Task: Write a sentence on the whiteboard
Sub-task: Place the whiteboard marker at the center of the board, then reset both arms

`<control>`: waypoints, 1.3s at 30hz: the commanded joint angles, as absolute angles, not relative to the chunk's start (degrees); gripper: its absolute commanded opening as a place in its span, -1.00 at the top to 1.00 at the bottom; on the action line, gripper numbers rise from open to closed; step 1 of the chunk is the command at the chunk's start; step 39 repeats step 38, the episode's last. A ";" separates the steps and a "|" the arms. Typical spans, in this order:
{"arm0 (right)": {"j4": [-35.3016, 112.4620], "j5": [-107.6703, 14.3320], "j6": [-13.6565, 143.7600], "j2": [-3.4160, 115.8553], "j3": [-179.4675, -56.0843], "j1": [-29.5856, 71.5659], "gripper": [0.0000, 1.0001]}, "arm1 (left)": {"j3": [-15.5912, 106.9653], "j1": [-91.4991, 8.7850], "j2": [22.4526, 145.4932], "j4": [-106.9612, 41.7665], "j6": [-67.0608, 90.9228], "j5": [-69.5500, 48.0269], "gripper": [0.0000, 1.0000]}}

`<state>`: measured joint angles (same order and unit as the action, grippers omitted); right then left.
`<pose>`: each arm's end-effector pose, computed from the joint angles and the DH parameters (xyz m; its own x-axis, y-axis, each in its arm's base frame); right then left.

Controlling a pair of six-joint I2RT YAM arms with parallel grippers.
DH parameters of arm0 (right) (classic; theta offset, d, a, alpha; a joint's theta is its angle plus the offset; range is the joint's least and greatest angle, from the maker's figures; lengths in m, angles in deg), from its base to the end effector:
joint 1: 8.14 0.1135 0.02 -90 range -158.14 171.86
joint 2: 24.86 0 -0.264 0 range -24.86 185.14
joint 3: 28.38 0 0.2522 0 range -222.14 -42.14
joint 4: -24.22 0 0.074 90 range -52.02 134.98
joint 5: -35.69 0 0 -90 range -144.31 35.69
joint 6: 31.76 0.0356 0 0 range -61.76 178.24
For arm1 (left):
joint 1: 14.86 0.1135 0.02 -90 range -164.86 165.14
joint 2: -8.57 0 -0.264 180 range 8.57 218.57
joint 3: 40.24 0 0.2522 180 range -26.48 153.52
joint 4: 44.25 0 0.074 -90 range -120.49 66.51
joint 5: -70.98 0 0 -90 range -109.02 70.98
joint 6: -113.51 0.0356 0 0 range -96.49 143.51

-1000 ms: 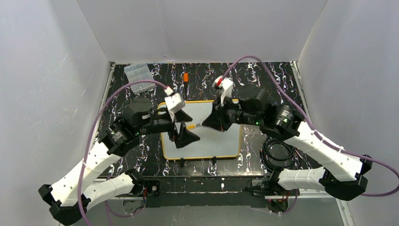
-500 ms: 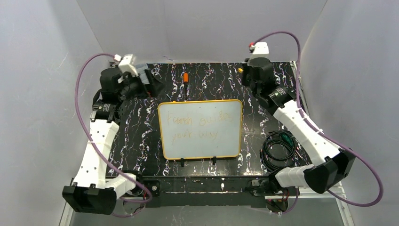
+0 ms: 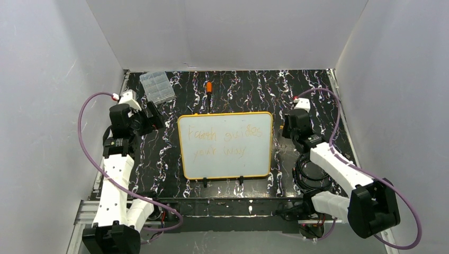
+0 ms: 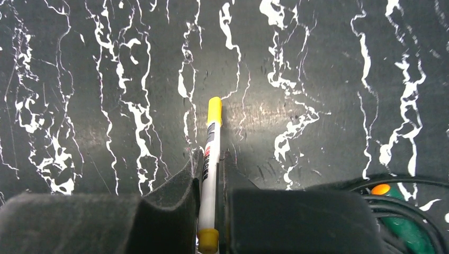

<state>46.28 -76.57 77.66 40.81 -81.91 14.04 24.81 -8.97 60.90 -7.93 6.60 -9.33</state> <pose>0.2331 0.0805 0.2409 -0.5106 0.1241 -0.8508 0.1172 0.9903 0.0742 0.2042 0.0150 0.3343 -0.3962 -0.3291 -0.8571 -0.0658 0.9413 -0.3310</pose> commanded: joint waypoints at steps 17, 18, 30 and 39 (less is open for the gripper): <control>50.46 -86.53 74.87 28.12 -83.83 14.01 -0.97 | 21.96 -8.82 47.16 -5.92 9.25 -16.51 -0.97; 50.70 -87.99 73.86 27.12 -84.30 14.01 -0.97 | 21.64 -8.84 46.39 -6.49 9.72 -15.64 -0.97; 41.46 -78.32 66.25 8.59 -79.14 14.01 -0.97 | 18.43 -8.84 40.63 -10.95 11.88 -12.00 -0.97; 42.08 -79.60 66.10 7.47 -78.93 13.98 -0.97 | 17.66 -8.96 40.03 -11.71 11.91 -11.71 -0.97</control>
